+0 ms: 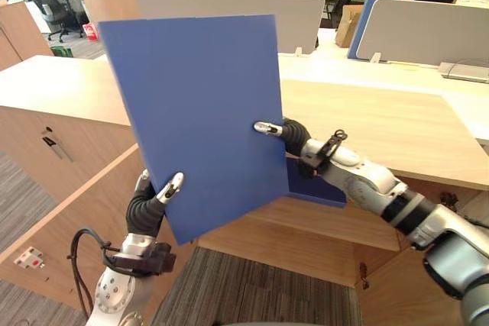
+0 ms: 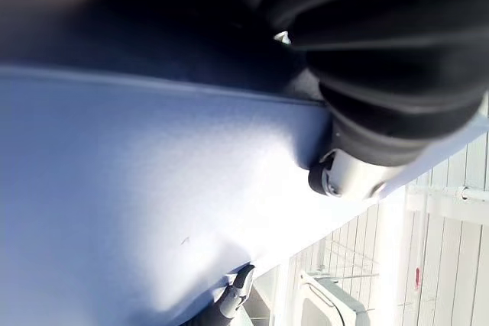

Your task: Walk over to the cabinet, pick up the folder, carry it to the office cabinet, place the folder inside the office cabinet, then close the office cabinet door

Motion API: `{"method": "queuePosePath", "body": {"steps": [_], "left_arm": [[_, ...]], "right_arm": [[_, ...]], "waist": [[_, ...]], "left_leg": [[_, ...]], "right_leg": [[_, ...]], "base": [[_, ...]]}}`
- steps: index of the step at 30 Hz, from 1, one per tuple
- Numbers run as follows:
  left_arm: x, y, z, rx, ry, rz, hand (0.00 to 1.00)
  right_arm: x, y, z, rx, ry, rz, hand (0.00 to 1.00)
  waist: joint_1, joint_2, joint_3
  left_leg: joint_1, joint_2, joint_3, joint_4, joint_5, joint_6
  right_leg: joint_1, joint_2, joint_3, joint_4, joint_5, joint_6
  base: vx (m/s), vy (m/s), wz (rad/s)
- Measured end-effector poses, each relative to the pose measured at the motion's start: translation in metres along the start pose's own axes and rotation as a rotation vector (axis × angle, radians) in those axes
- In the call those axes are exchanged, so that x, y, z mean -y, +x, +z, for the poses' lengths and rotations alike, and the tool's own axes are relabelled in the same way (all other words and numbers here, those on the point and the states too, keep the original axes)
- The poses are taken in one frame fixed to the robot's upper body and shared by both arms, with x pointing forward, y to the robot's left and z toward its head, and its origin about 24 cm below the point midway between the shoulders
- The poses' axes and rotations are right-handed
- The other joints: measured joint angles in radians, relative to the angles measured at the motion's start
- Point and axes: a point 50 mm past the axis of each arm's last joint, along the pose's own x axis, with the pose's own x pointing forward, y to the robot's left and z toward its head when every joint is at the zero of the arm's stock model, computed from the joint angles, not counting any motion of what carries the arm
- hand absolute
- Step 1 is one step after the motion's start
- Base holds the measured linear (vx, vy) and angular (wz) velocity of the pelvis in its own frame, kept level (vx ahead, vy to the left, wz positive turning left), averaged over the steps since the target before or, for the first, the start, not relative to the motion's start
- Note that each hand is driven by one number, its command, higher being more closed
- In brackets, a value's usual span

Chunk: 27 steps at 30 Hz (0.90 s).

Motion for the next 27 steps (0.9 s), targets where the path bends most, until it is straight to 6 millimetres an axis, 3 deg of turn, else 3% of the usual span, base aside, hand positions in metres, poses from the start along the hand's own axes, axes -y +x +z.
{"method": "queuePosePath", "body": {"steps": [2,3,10,13,17,20,22,24,27], "left_arm": [[0.001,0.0,0.001,0.013,-0.001,-0.017,1.0],[0.002,0.0,0.001,0.017,-0.001,-0.019,0.0],[0.01,-0.003,-0.001,0.018,-0.016,-0.1,0.0],[0.007,-0.01,-0.029,-0.099,-0.047,-0.127,0.0],[0.008,-0.031,-0.085,-0.351,-0.203,-0.108,0.0],[0.002,-0.047,-0.12,-0.472,-0.322,0.018,0.0],[-0.011,-0.063,-0.144,-0.566,-0.386,0.188,0.0],[-0.034,-0.103,-0.17,-0.721,-0.435,0.454,0.0],[-0.046,-0.135,-0.18,-0.815,-0.442,0.628,0.0]], "right_arm": [[0.002,-0.001,0.009,0.004,-0.034,0.006,1.0],[0.002,-0.001,0.012,0.003,-0.046,0.009,1.0],[0.006,-0.011,0.035,0.003,-0.15,0.018,1.0],[0.003,-0.013,0.043,0.016,-0.216,0.033,1.0],[-0.013,-0.014,0.046,0.05,-0.327,0.076,1.0],[-0.009,-0.025,0.043,0.15,-0.313,-0.009,1.0],[-0.001,-0.034,0.055,0.295,-0.242,-0.107,1.0],[-0.009,-0.049,0.087,0.559,-0.244,-0.179,1.0],[-0.011,-0.076,0.109,0.752,-0.409,-0.354,1.0]], "waist": [[-0.004,0.0,0.0],[-0.004,-0.001,0.0],[0.016,-0.014,0.005],[0.016,-0.013,0.005],[0.007,-0.014,0.005],[0.003,-0.016,0.007],[-0.006,-0.014,0.008],[-0.035,-0.011,0.009],[-0.049,-0.01,0.009]], "left_leg": [[0.0,0.003,0.002,0.0,0.0,0.0],[0.0,0.004,0.003,0.0,0.0,-0.001],[-0.002,0.011,0.006,0.0,-0.003,-0.004],[-0.008,0.013,0.012,0.0,-0.003,-0.004],[-0.016,0.014,0.026,0.001,-0.002,-0.003],[-0.017,0.014,0.034,0.001,-0.002,-0.003],[-0.018,0.013,0.036,0.0,-0.002,-0.003],[-0.018,0.015,0.046,0.0,-0.003,-0.002],[-0.017,0.013,0.047,0.0,-0.003,-0.002]], "right_leg": [[-0.001,0.003,0.001,0.0,0.001,-0.001],[-0.001,0.003,0.001,0.0,0.001,-0.002],[-0.003,0.01,0.01,-0.005,0.002,-0.003],[-0.014,0.012,0.016,-0.004,0.002,-0.003],[-0.033,0.012,0.033,0.003,0.003,-0.004],[-0.039,0.011,0.04,0.008,0.003,-0.004],[-0.043,0.01,0.041,0.011,0.003,-0.003],[-0.049,0.01,0.043,0.011,0.002,-0.003],[-0.048,0.007,0.043,0.011,0.002,-0.003]], "base": [[-0.02,-0.007,-0.04],[0.0,0.0,0.0],[0.0,-0.001,-0.01],[-0.01,-0.002,-0.07],[0.0,0.005,-0.11],[-0.01,0.011,-0.07],[-0.03,0.009,-0.05],[-0.03,0.006,-0.11],[-0.01,0.002,-0.02]]}}
